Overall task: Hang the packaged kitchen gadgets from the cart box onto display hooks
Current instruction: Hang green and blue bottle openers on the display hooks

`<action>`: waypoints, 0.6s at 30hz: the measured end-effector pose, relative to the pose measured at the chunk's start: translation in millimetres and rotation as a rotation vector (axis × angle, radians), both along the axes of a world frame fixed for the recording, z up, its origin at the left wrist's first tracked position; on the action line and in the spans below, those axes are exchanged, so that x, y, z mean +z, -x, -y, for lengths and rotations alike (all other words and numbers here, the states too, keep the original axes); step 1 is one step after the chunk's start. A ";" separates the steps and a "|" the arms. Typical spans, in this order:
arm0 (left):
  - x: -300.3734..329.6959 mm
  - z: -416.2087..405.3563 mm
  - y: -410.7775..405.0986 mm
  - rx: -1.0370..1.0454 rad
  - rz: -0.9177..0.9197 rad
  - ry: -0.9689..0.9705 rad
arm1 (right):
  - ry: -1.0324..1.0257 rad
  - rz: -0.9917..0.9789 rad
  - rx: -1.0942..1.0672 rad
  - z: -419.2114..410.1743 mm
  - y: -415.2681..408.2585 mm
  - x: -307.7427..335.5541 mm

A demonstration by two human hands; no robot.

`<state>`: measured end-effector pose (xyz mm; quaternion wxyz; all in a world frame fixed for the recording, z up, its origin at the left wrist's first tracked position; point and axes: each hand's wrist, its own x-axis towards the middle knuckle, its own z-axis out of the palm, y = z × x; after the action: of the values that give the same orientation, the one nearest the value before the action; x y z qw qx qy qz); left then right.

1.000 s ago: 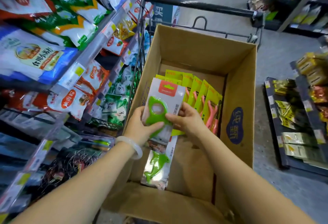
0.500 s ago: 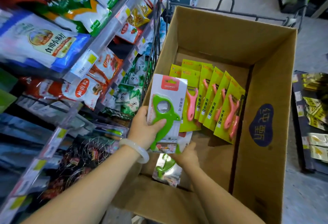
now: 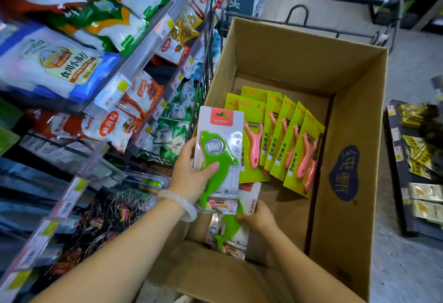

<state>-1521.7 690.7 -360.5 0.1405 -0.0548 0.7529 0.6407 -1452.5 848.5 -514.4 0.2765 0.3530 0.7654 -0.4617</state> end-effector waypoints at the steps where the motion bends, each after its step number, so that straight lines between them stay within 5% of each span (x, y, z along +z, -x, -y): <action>1: 1.7 -0.3 -0.6 0.005 -0.004 -0.003 | 0.047 -0.019 -0.049 -3.7 -0.5 -1.3; 6: 12.9 -0.7 -0.5 0.020 -0.026 -0.012 | 0.192 -0.108 -0.231 -13.6 19.4 41.2; 18: 30.7 5.2 -2.0 0.158 -0.062 -0.090 | 0.361 -0.152 -0.279 -39.0 102.9 123.1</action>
<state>-1519.7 685.6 -329.7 0.0685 -0.0876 0.7208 0.6842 -1555.4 887.5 -391.3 0.2103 0.3642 0.6330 -0.6500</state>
